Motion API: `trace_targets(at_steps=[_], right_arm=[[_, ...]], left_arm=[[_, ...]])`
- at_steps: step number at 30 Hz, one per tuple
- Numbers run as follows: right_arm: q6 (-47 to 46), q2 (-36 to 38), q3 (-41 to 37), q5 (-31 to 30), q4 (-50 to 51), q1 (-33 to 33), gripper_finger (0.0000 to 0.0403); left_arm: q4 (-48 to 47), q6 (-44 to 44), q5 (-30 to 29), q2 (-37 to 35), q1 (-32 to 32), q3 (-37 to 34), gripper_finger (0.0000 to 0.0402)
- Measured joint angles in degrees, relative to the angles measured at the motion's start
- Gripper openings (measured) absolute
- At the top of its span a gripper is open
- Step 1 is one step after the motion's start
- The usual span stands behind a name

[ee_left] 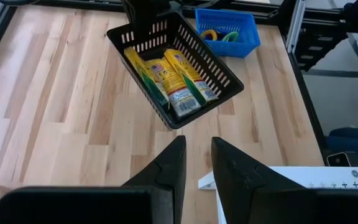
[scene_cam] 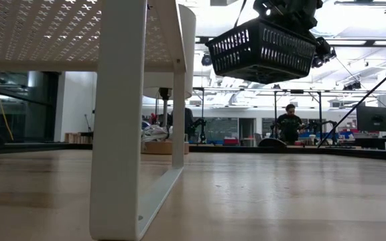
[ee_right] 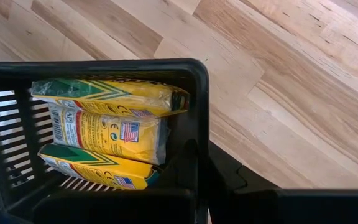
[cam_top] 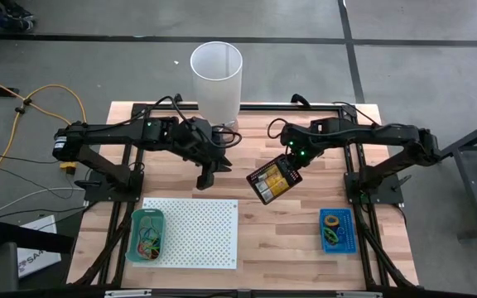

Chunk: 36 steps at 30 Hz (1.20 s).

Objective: Pick & Place Office Desk Supplies
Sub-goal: Put the black bin on the shelf

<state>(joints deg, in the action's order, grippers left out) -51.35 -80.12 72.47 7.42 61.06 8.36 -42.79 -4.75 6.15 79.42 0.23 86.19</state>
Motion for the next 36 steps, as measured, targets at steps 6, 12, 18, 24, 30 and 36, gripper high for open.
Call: trace_targets(at_steps=[6,12,18,24,30,36], right_arm=[[-0.02,0.0,0.0,0.0,0.0,0.0,0.0004],[-0.01,0.0,0.0,-0.01,0.0,0.0,0.0004],[0.0,0.0,0.0,0.0,0.0,0.0,0.0004],[-0.02,0.0,0.0,0.0,-0.05,0.0,0.0004],[-0.02,0.0,0.0,-0.02,-0.42,0.0,0.0004],[-0.02,0.0,0.0,0.0,0.0,0.0,0.0004]], left_arm=[[-0.02,-2.63,-0.08,-0.02,0.04,0.0,0.0072],[-0.06,-1.93,-0.86,0.0,0.52,0.0,0.0072],[-0.08,0.43,-0.71,-0.01,-0.4,0.0,0.0072],[-0.17,6.76,4.3,4.03,-2.99,0.43,0.0072],[-2.52,13.54,3.46,10.77,-5.54,3.42,0.0072],[-4.68,20.16,-3.88,14.83,-9.48,7.97,0.0072]])
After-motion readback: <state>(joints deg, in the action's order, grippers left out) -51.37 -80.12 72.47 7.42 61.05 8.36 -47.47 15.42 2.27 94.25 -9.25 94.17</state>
